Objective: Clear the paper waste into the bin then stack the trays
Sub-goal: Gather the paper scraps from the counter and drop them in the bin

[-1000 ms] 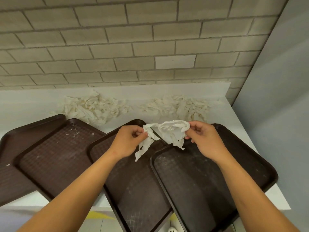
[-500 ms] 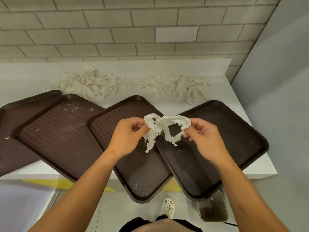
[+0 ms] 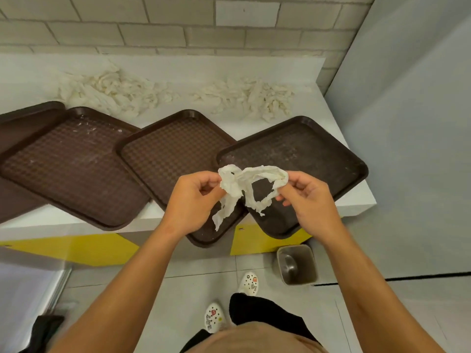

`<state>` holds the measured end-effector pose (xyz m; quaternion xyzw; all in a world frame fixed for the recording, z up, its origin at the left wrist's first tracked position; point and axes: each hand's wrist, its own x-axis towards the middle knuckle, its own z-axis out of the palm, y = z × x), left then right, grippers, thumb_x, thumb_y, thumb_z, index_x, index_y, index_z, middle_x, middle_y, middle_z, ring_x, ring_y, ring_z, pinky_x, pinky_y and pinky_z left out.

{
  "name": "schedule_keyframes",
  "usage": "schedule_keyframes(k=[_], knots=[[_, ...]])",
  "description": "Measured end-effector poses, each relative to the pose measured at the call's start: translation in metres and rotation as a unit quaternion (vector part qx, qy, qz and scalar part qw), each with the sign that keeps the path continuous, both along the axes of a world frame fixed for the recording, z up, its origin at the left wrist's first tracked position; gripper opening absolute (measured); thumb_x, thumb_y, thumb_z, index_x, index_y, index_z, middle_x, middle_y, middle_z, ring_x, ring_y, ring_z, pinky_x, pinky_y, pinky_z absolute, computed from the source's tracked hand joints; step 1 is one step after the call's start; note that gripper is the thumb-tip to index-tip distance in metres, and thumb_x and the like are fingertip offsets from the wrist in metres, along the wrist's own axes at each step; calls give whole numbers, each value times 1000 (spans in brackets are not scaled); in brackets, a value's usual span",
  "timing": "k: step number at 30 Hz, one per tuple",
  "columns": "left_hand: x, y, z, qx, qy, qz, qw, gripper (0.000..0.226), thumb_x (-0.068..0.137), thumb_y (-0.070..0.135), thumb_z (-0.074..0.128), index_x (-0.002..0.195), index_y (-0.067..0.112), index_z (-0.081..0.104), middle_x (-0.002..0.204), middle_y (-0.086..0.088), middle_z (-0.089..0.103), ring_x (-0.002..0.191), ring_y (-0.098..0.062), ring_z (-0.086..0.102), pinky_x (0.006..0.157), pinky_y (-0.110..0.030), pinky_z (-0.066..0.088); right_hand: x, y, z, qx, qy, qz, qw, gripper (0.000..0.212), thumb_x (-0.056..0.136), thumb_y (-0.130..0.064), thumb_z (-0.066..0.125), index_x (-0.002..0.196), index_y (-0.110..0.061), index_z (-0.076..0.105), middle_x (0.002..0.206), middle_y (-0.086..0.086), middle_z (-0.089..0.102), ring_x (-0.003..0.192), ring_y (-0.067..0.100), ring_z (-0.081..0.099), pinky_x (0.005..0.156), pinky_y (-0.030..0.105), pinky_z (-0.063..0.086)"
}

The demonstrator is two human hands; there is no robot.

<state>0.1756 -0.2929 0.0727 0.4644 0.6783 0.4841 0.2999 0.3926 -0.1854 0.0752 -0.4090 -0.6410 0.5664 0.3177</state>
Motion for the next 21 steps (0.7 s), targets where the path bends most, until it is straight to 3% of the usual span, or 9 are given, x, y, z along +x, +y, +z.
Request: schedule_keyframes(k=[6,9,14,21], knots=[[47,5,10,6,16,-34,999,18,93,7,66,91,22,75,73,21,71,63,5,62,64,-8,44,52,-9,2,-11,27,-33,999,21,95,-7,65,103,-25,73,86,2,75,75,13,67,66,24,55],[73,13,14,9,11,-44,999,15,93,8,67,92,20,76,80,14,75,70,-1,68,67,-12,50,78,-6,2,-13,38,-47,998,20,95,-5,65,104,-21,73,87,6,75,74,13,67,67,23,55],[141,40,16,10,34,-80,996,24,95,5,65,90,26,75,84,14,75,77,-1,69,70,-12,50,145,15,2,-12,54,-50,997,19,96,-5,64,105,-19,73,85,-3,76,75,11,69,67,19,52],[226,70,-9,-7,26,-70,997,17,93,6,67,89,20,75,80,6,74,73,-6,66,71,-21,54,232,40,-8,-24,39,-46,998,18,96,-7,64,104,-20,73,87,-2,76,74,11,69,69,20,53]])
